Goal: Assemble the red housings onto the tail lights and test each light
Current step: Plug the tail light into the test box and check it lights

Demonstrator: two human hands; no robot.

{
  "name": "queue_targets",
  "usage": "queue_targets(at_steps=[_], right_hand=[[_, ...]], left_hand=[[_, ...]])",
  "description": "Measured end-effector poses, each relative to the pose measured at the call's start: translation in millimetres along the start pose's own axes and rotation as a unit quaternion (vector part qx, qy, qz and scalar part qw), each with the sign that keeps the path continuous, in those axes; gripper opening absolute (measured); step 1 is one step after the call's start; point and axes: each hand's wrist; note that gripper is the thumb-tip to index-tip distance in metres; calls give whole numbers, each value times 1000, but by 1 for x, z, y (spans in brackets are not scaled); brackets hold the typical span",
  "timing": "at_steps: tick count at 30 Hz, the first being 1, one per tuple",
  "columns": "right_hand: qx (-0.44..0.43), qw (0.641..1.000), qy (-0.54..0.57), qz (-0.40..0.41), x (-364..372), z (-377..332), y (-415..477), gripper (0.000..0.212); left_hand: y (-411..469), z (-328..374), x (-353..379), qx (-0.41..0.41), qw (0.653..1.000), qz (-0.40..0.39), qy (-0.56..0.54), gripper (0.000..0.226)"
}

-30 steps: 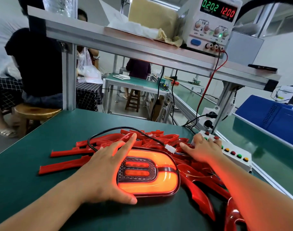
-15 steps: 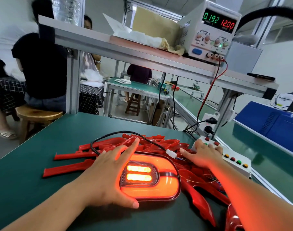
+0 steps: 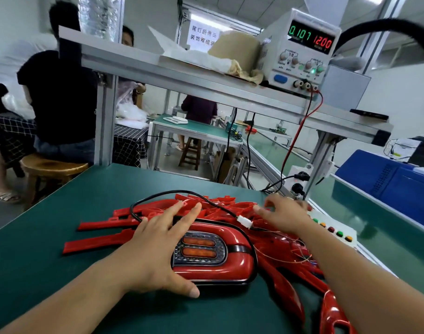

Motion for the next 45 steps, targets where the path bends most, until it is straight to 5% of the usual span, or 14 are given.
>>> queue_targets(at_steps=[8, 16, 23, 33, 40, 45], right_hand=[[-50, 996, -51, -44, 25, -34, -6, 29], [-83, 994, 30, 69, 14, -40, -22, 20], [-207, 967, 60, 132, 5, -40, -54, 26], [-241, 957, 30, 160, 0, -22, -60, 33], [-212, 960, 25, 182, 5, -15, -60, 33], [-99, 974, 101, 175, 0, -7, -52, 23]], left_hand=[[-2, 0, -4, 15, 996, 80, -25, 110], [15, 26, -23, 57, 979, 194, -19, 65], [88, 81, -37, 62, 977, 103, 177, 61], [105, 85, -30, 78, 977, 24, 199, 33], [100, 76, -32, 41, 988, 26, 145, 58], [58, 23, -62, -64, 978, 182, -81, 54]])
Point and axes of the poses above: each hand's wrist, its own y-axis towards the middle knuckle, its own x-axis out of the palm, z = x × y, and after that the axes turned 6 degrees about -z, right-handed
